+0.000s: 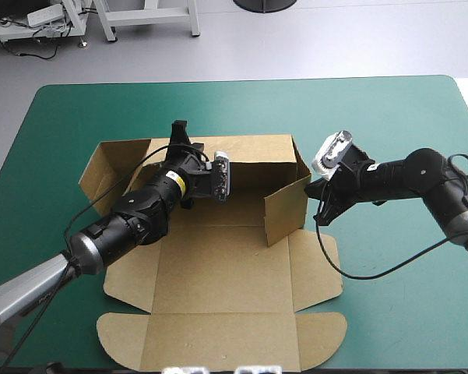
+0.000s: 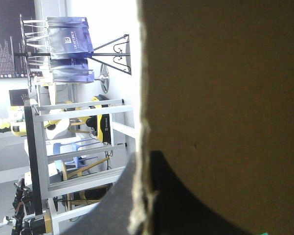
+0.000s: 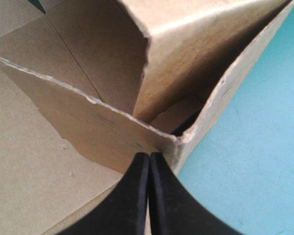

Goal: Fold the box

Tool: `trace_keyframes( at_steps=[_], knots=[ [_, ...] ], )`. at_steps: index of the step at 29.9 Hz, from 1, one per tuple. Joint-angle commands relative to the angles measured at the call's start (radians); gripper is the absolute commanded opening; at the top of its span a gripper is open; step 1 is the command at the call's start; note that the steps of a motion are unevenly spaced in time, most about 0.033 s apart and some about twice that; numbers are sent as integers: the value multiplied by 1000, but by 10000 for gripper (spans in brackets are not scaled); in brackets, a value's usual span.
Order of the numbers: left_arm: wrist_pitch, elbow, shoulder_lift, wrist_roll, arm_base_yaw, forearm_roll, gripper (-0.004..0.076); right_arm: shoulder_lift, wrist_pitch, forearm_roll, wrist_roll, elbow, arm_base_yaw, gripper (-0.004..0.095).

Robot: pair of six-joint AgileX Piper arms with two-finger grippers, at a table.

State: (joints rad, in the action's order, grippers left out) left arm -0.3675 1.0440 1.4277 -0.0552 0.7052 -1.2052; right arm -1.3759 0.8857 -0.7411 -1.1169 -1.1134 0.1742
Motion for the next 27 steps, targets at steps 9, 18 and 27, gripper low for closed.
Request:
trace_keyframes(
  at_steps=[9,18,27],
  knots=[
    [14,21,-33,11,10,-12,-6,10,-15,-83,-34,-25,1,782],
    [20,21,-33,11,35,-12,-6,-63,8,-213,-76,-25,9,808],
    [-1,21,-33,42,37,-17,-6,-69,-115,-229,-7,-27,107,722]
  ],
)
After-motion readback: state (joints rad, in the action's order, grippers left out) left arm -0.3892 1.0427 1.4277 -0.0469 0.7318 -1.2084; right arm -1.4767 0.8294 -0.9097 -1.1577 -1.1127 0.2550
